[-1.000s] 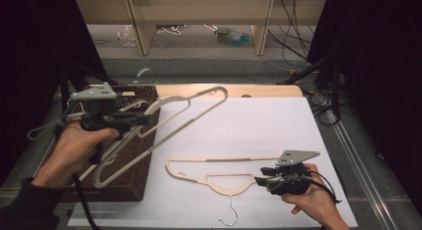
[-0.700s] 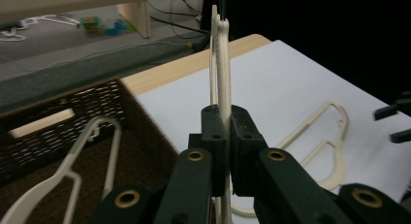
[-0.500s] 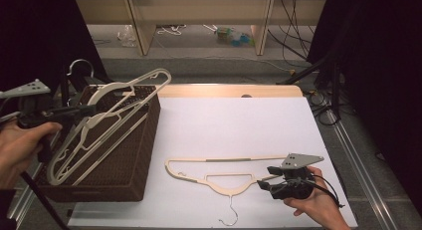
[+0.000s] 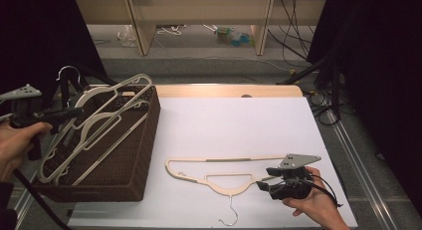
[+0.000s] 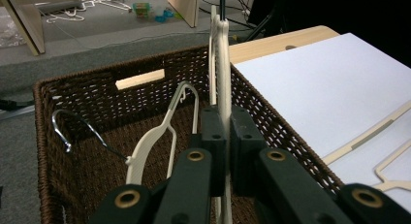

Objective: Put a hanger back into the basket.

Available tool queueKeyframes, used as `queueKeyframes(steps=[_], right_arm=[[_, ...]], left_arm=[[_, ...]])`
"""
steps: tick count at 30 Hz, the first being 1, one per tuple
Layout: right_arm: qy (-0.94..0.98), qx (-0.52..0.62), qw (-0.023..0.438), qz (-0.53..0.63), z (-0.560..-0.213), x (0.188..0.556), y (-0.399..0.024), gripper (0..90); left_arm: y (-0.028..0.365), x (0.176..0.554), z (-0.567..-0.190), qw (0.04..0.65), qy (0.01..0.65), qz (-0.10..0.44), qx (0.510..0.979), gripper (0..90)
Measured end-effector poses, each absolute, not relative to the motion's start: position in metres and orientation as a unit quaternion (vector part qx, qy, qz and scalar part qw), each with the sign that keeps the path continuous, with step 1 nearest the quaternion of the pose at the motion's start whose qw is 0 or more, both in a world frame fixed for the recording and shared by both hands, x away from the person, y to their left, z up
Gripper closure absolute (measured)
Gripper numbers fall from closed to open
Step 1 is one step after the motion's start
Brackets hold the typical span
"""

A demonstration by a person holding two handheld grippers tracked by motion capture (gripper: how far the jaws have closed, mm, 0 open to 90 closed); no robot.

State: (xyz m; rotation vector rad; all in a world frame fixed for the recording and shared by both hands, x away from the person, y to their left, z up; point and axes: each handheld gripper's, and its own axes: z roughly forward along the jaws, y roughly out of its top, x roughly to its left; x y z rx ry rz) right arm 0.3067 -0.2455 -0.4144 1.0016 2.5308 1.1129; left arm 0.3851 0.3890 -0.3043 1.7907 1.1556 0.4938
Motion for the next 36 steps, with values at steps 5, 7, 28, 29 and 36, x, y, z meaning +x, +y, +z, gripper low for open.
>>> queueKeyframes(steps=[5, 7, 28, 29, 36], right_arm=[[0.855, 0.341, 0.099, 0.378, -0.415, 0.307, -0.246, 42.1], [0.855, 0.341, 0.099, 0.378, -0.415, 0.307, -0.246, 42.1], [0.854, 0.34, 0.108, 0.378, -0.416, 0.308, -0.245, 34.8], [0.853, 0.341, 0.11, 0.379, -0.416, 0.308, -0.245, 32.5], [0.845, 0.35, 0.111, 0.389, -0.415, 0.308, -0.243, 24.7]], left_arm=[[0.394, 0.391, -0.316, 0.458, 0.47, 0.188, 0.731, 86.4], [0.395, 0.391, -0.322, 0.457, 0.466, 0.182, 0.736, 86.4], [0.399, 0.416, -0.387, 0.387, 0.519, 0.132, 0.751, 85.6], [0.4, 0.416, -0.39, 0.385, 0.521, 0.134, 0.75, 85.4], [0.411, 0.416, -0.406, 0.344, 0.534, 0.138, 0.76, 83.4]])
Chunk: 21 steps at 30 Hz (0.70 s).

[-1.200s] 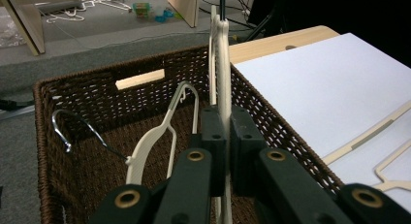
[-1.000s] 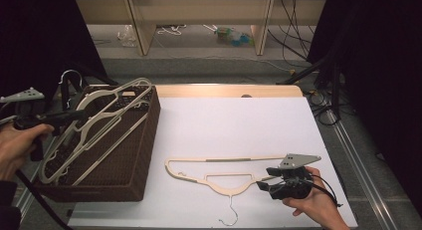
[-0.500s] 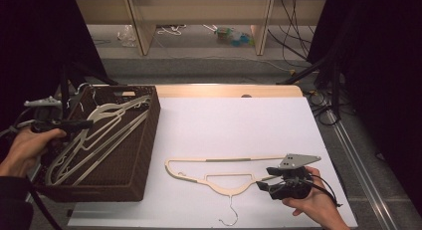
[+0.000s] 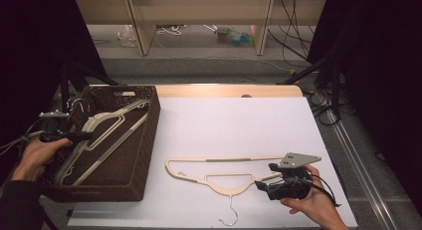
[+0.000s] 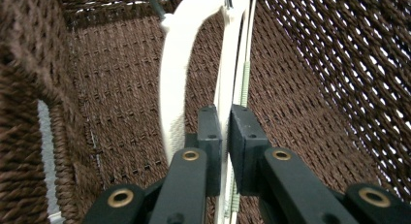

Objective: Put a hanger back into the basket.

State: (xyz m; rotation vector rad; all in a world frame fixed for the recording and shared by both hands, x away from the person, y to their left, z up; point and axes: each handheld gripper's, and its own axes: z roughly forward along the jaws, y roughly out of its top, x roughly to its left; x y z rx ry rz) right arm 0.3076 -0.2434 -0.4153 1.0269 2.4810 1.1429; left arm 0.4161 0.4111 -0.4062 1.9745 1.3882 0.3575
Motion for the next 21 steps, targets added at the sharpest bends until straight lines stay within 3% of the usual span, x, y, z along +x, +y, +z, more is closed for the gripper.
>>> queueKeyframes(steps=[6, 13, 17, 21], right_arm=[[0.844, 0.348, 0.118, 0.392, -0.416, 0.308, -0.244, 23.6], [0.845, 0.346, 0.12, 0.391, -0.417, 0.309, -0.245, 23.9], [0.841, 0.352, 0.123, 0.392, -0.416, 0.309, -0.245, 24.0], [0.838, 0.354, 0.126, 0.397, -0.415, 0.31, -0.247, 24.1]], left_arm=[[0.413, 0.418, -0.408, 0.323, 0.535, 0.143, 0.767, 79.2], [0.408, 0.417, -0.41, 0.3, 0.556, 0.166, 0.757, 55.1], [0.409, 0.41, -0.399, 0.312, 0.556, 0.194, 0.745, 44.6], [0.397, 0.397, -0.382, 0.367, 0.56, 0.211, 0.712, 36.8]])
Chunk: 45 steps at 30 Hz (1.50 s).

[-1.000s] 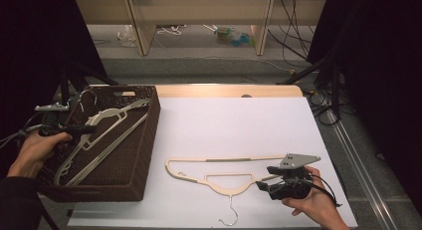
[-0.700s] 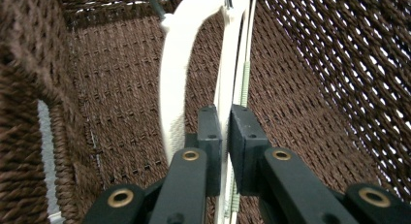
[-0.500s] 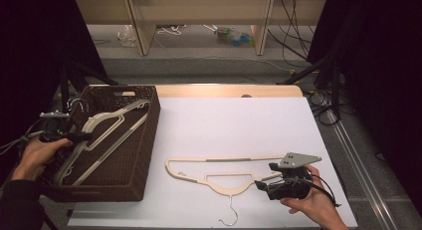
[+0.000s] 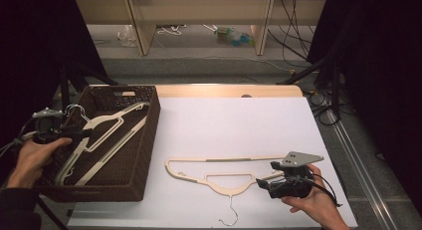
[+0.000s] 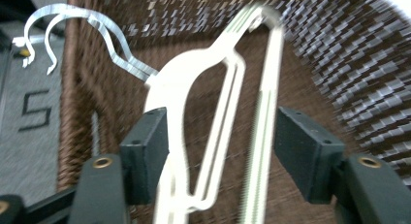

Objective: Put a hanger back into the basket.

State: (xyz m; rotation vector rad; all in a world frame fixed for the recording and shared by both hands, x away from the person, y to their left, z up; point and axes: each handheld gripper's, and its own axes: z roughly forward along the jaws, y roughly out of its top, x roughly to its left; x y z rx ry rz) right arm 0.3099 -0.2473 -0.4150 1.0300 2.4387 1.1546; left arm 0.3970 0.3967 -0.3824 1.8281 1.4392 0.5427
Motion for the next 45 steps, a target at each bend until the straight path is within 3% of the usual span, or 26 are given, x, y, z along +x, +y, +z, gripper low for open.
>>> queueKeyframes(steps=[10, 16, 33, 45], right_arm=[[0.837, 0.353, 0.124, 0.399, -0.417, 0.314, -0.253, 22.4], [0.841, 0.345, 0.12, 0.399, -0.423, 0.318, -0.257, 19.6], [0.843, 0.343, 0.109, 0.399, -0.434, 0.324, -0.264, 18.9], [0.847, 0.341, 0.111, 0.393, -0.438, 0.325, -0.264, 19.7]], left_arm=[[0.338, 0.342, -0.342, 0.437, 0.465, 0.233, 0.734, 31.9], [0.287, 0.319, -0.341, 0.453, 0.419, 0.218, 0.757, 31.0], [0.158, 0.301, -0.395, 0.478, 0.32, 0.138, 0.806, 24.8], [0.139, 0.298, -0.431, 0.494, 0.319, 0.113, 0.8, 20.9]])
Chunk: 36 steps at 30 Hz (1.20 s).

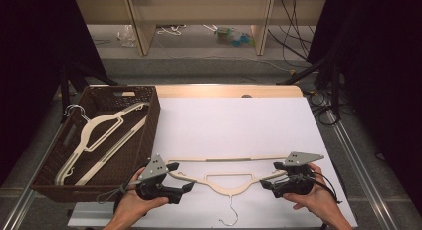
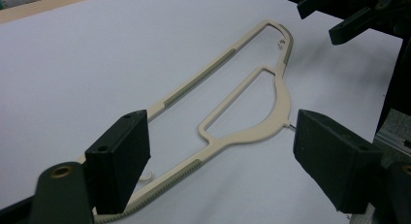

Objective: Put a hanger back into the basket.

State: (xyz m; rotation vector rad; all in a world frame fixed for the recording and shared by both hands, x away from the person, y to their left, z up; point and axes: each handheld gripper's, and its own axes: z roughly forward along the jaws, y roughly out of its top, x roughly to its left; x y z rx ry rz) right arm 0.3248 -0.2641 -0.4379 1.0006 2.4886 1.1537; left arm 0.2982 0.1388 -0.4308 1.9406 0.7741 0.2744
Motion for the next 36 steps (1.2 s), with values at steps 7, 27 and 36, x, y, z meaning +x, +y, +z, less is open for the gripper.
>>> queueKeyframes(steps=[7, 27, 36], right_arm=[[0.855, 0.335, 0.12, 0.377, -0.44, 0.328, -0.266, 20.6], [0.914, 0.248, 0.089, 0.307, -0.461, 0.361, -0.261, 33.6], [0.94, 0.217, 0.067, 0.255, -0.464, 0.374, -0.259, 43.7]], left_arm=[[0.138, 0.296, -0.44, 0.491, 0.323, 0.114, 0.801, 19.3], [0.134, 0.294, -0.452, 0.479, 0.303, 0.105, 0.817, 18.8], [0.134, 0.295, -0.453, 0.478, 0.299, 0.103, 0.819, 19.4]])
